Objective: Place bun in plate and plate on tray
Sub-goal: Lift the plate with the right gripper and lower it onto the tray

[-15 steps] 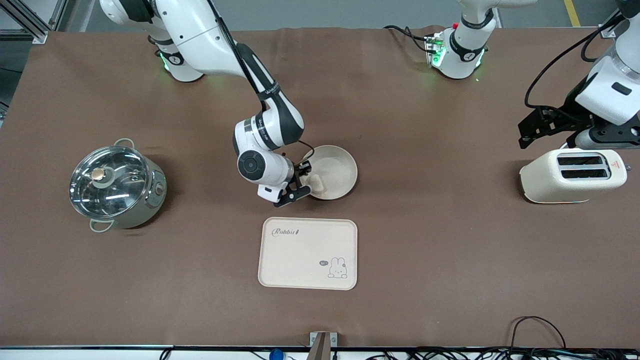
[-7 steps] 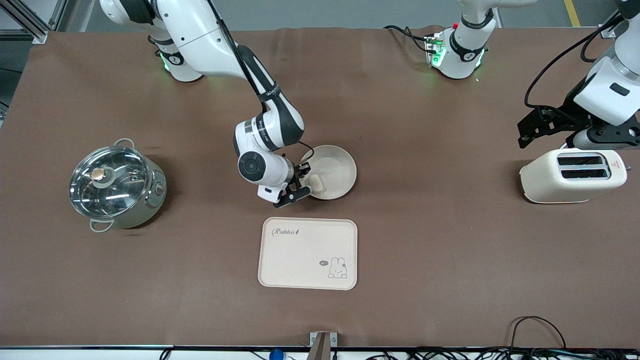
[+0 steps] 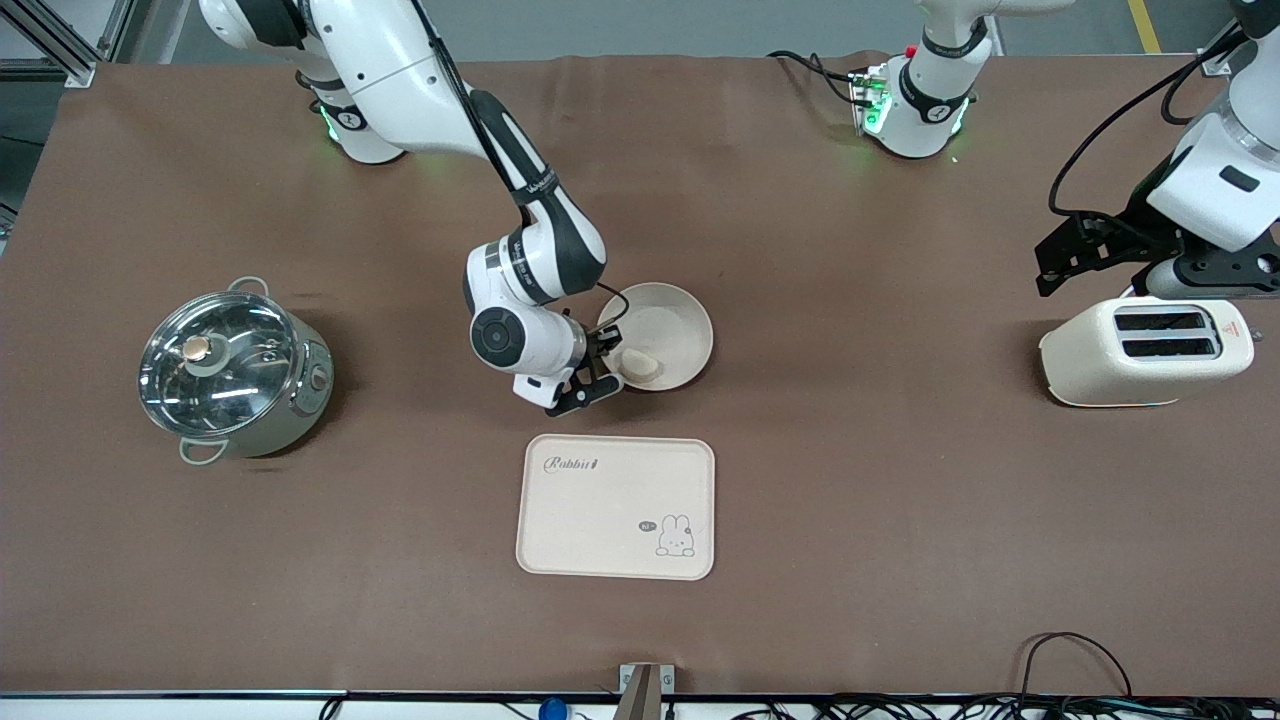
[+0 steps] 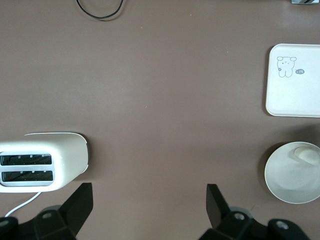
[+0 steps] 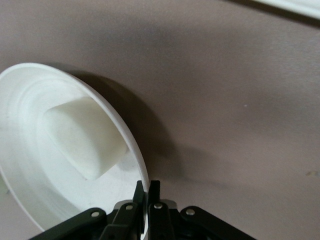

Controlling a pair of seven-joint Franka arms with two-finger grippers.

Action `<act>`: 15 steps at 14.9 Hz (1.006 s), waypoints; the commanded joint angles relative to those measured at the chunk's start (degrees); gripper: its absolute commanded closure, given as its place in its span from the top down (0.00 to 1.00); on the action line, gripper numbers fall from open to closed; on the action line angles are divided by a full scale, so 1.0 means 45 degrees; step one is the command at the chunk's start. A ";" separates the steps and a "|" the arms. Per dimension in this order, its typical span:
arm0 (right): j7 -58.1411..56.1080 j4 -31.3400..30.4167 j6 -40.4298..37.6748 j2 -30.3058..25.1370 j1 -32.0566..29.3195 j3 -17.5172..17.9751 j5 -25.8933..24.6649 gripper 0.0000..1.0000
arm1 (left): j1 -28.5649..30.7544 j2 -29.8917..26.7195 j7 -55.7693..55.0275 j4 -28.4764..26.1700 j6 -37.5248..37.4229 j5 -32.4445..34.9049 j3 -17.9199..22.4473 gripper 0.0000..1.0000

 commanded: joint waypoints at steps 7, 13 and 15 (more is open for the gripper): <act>0.0829 0.2133 -0.2046 -0.0533 -0.2193 0.0102 0.0594 0.00 | 0.0040 0.0138 0.0498 0.0399 -0.0316 0.0126 -0.0054 1.00; 0.2274 0.3465 -0.1369 -0.0183 -0.2586 0.0063 0.0575 0.01 | 0.0059 0.0158 0.0869 0.0399 -0.0316 0.0087 -0.0053 1.00; 0.2589 0.3543 0.0266 0.0265 -0.2683 0.0082 0.0594 0.01 | 0.0040 0.0158 0.0869 0.0399 -0.0316 0.0087 -0.0034 1.00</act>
